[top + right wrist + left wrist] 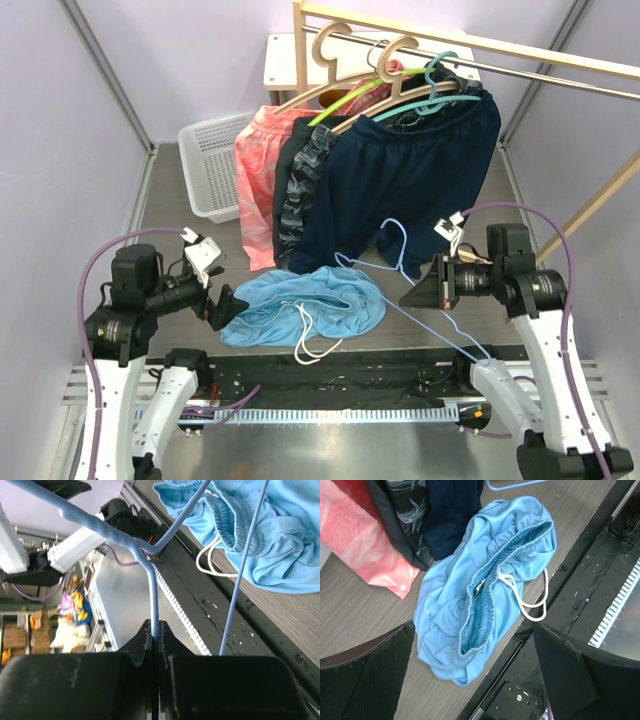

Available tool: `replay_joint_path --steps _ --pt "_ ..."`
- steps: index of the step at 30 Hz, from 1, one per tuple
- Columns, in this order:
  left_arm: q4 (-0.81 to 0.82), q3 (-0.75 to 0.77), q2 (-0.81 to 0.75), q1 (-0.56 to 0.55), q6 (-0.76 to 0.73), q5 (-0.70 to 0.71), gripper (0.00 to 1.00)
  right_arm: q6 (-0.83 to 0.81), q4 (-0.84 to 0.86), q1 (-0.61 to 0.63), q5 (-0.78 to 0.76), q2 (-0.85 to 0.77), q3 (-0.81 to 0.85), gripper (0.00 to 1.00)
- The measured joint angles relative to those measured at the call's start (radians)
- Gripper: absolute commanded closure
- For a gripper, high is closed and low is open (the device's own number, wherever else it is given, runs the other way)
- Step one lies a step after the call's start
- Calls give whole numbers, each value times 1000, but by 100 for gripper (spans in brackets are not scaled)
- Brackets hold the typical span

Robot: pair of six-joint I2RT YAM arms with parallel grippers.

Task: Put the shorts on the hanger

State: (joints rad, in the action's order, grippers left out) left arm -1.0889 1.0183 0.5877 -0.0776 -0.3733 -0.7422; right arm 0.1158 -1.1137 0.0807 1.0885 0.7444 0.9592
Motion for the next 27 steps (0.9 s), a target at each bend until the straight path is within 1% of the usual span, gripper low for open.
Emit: replay_joint_path --steps 4,8,10,13,16,19,21,25,26,27 --pt "27 -28 32 0 -17 -20 0 5 63 91 -4 88 0 99" --pt "89 -84 47 0 -32 -66 0 43 177 248 -38 151 -6 99" --pt "117 -113 58 0 -49 -104 1 37 220 347 -55 179 -2 99" --pt "145 -140 80 0 -82 -154 2 -12 214 426 -71 233 42 99" --pt "166 -175 99 -1 -137 -198 3 -116 195 513 -117 327 159 99" --pt "167 -207 99 -1 -188 -232 4 -182 193 585 -143 374 234 99" --pt "169 -223 98 -11 -215 -255 6 -212 194 621 -153 396 266 99" --pt "173 -241 93 -37 -254 -272 7 -238 194 676 -164 422 280 99" --pt "174 -244 90 -42 -266 -273 9 -243 194 691 -170 430 280 99" --pt "175 -247 85 -48 -276 -276 14 -246 194 706 -176 439 280 99"
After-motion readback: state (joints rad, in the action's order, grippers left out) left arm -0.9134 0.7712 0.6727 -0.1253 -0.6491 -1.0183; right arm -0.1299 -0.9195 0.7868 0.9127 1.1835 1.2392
